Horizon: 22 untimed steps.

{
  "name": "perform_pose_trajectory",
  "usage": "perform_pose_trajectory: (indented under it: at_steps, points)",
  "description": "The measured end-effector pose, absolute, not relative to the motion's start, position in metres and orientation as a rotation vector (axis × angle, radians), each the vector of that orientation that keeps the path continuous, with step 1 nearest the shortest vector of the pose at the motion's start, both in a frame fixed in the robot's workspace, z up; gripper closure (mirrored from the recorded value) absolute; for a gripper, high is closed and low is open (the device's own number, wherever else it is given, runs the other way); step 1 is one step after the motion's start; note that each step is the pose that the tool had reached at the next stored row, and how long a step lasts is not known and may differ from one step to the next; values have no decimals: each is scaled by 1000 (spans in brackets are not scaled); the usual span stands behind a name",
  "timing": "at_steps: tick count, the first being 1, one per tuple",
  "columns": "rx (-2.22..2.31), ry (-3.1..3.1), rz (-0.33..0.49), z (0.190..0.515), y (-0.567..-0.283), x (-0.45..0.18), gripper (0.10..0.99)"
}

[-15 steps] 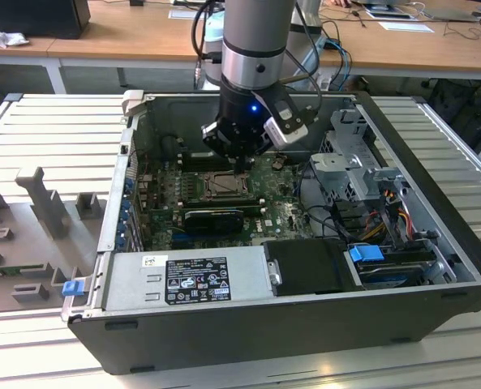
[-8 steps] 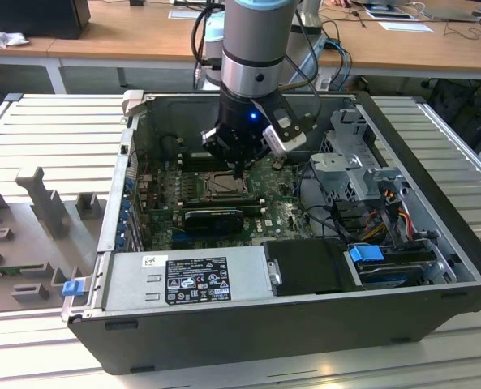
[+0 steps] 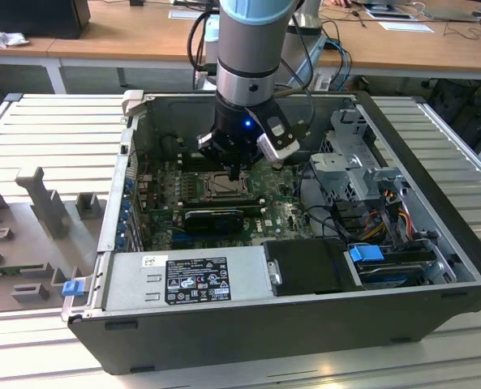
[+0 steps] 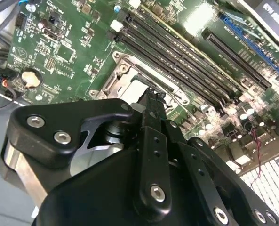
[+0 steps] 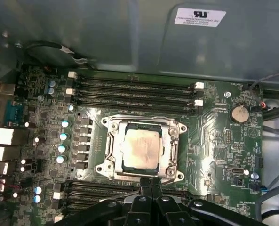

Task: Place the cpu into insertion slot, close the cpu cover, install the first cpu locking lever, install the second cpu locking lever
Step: 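Install the second cpu locking lever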

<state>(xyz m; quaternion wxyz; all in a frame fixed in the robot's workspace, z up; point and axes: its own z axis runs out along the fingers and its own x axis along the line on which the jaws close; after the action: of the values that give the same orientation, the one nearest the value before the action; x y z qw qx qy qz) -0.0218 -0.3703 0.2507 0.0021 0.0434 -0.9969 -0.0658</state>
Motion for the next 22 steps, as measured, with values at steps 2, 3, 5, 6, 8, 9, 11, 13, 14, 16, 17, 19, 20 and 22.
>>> perform_pose_trajectory:
  at_steps: [2, 3, 5, 6, 8, 9, 11, 13, 14, 16, 17, 19, 20, 22]
  points:
    - [134, -3128, -207, 247, -373, -23, 980]
    - [129, -3128, -206, 246, -375, -23, 980]
    - [128, -3128, -207, 241, -380, -28, 980]
    - [129, -3128, -207, 240, -380, -33, 980]
    - [129, -3128, -207, 237, -380, -43, 980]
    - [129, -3128, -207, 235, -380, -44, 980]
    - [129, -3128, -207, 227, -380, -45, 980]
    - [132, -3127, -213, 222, -381, -50, 980]
    - [132, -3127, -234, 221, -383, -53, 980]
    - [138, -3124, -267, 220, -388, -58, 980]
    - [148, -3123, -276, 219, -389, -59, 980]
    - [156, -3120, -300, 219, -393, -63, 980]
    - [156, -3120, -309, 218, -394, -65, 980]
    - [156, -3118, -332, 217, -396, -69, 980]
